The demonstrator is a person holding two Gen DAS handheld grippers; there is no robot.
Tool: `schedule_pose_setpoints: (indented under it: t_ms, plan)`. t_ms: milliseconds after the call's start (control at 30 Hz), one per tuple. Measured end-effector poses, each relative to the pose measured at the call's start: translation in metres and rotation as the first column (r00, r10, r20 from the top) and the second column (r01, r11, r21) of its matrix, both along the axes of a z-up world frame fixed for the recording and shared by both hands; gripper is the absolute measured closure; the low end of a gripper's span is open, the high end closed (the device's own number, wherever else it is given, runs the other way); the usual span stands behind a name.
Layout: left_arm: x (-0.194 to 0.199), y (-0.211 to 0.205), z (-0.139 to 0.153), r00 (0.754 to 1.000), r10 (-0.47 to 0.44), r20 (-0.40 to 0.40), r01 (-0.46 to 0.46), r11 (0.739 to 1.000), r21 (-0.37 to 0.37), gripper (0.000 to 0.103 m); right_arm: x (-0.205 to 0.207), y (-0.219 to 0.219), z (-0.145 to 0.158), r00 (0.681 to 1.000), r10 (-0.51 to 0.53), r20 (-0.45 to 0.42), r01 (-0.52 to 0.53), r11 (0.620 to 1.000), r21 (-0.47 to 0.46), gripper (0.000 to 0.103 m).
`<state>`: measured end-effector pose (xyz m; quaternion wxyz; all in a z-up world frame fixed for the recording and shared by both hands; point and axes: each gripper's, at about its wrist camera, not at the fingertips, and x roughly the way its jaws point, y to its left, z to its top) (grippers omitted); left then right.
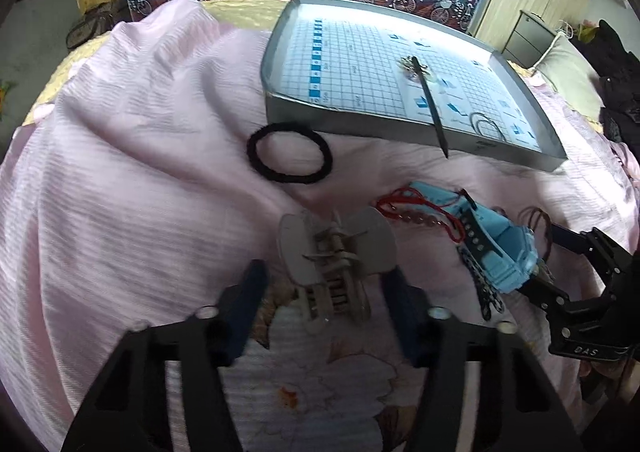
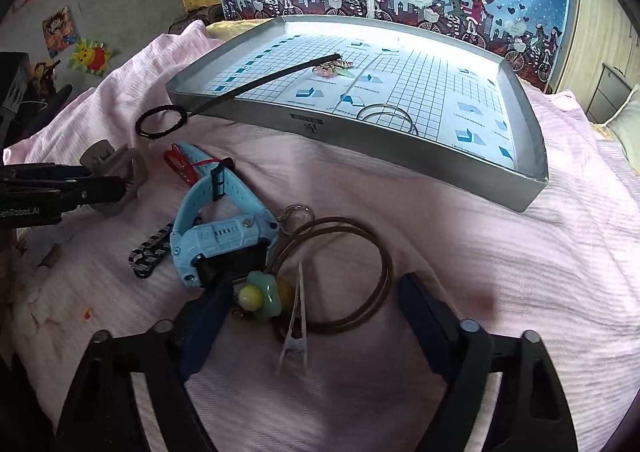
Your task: Organize jewelry
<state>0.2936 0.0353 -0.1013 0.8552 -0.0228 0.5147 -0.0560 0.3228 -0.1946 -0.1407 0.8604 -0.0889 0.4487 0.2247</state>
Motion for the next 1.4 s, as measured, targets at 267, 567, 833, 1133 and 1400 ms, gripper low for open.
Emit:
schedule_pose_setpoints:
  t_ms: [267,567,833,1133,1400]
  plan:
    - [-0.007,-0.006,0.008,0.999,-0.034,0.021,0.035,0.999,-0.022,0.082,-0.004,-0.003,0.009,0.999,-0.008,-0.039,0.011,0.996,0.088,0.065]
    - [-0.014,-0.014,0.016,0.997,-0.072,0.022,0.074,0.992,-0.104,0.083,-0.003,-0.014,0.019,0.998,-0.038,-0.046,0.045,0.986,0.162,0.082]
    - [-0.017,-0.020,0.020,0.994,-0.100,0.043,0.104,0.986,-0.127,0.083,-0.004,-0.036,0.040,0.995,-0.083,-0.045,0.093,0.947,0.308,0.082]
    - [-0.016,-0.017,0.021,0.995,-0.095,0.041,0.100,0.983,-0.151,0.083,0.006,-0.062,0.038,0.981,-0.099,-0.169,0.172,0.848,0.502,0.081]
    - [-0.017,-0.018,0.018,0.994,-0.102,0.030,0.105,0.983,-0.152,0.083,0.011,-0.055,0.026,0.971,-0.098,-0.217,0.188,0.874,0.449,0.080]
